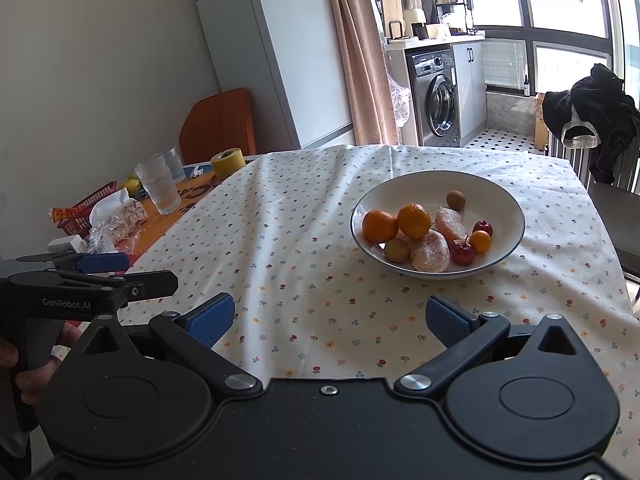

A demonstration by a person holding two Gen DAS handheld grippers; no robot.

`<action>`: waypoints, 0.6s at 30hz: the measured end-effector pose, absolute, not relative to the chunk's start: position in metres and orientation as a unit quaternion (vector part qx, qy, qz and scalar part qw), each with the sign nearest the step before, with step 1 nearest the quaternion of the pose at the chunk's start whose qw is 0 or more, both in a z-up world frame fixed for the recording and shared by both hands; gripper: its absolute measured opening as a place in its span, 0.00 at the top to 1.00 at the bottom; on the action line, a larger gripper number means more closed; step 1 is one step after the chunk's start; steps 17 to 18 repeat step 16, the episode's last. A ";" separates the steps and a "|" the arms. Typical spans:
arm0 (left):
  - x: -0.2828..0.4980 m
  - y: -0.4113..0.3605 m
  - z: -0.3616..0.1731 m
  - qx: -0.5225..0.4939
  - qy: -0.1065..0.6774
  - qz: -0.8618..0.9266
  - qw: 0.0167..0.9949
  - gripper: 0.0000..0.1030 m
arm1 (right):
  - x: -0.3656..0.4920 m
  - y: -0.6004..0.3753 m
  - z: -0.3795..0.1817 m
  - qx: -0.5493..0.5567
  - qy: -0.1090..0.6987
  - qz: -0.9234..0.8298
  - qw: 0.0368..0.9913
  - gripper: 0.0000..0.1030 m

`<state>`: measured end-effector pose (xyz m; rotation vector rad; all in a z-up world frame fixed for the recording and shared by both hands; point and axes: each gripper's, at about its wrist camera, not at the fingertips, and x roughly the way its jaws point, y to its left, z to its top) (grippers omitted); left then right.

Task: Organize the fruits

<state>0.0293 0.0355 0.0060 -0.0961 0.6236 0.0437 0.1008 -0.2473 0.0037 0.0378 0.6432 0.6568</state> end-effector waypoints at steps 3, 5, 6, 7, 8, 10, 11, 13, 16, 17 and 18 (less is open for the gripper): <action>0.029 0.035 0.007 -0.047 0.306 0.021 0.951 0.00 | 0.100 -0.247 0.004 0.018 0.310 0.316 0.897 0.00; 0.028 0.036 0.008 -0.046 0.305 0.020 0.951 0.00 | 0.100 -0.248 0.005 0.019 0.310 0.315 0.897 0.00; 0.028 0.036 0.008 -0.046 0.305 0.020 0.951 0.00 | 0.099 -0.248 0.005 0.018 0.309 0.315 0.897 0.00; 0.028 0.036 0.009 -0.046 0.306 0.019 0.951 0.00 | 0.099 -0.248 0.005 0.018 0.309 0.315 0.897 0.00; 0.028 0.036 0.008 -0.046 0.306 0.019 0.951 0.00 | 0.099 -0.248 0.006 0.018 0.308 0.315 0.898 0.00; 0.028 0.036 0.008 -0.044 0.308 0.017 0.950 0.00 | 0.099 -0.248 0.006 0.018 0.308 0.314 0.898 0.00; 0.028 0.035 0.008 -0.043 0.308 0.016 0.950 0.00 | 0.100 -0.248 0.006 0.018 0.308 0.314 0.898 0.00; 0.027 0.034 0.008 -0.042 0.307 0.016 0.951 0.00 | 0.101 -0.249 0.005 0.018 0.309 0.313 0.898 0.00; 0.027 0.033 0.008 -0.040 0.308 0.013 0.950 0.00 | 0.101 -0.249 0.004 0.018 0.311 0.313 0.897 0.00; 0.027 0.033 0.008 -0.040 0.308 0.013 0.950 0.00 | 0.101 -0.249 0.004 0.018 0.311 0.313 0.897 0.00; 0.027 0.033 0.008 -0.040 0.308 0.013 0.950 0.00 | 0.101 -0.249 0.004 0.018 0.311 0.313 0.897 0.00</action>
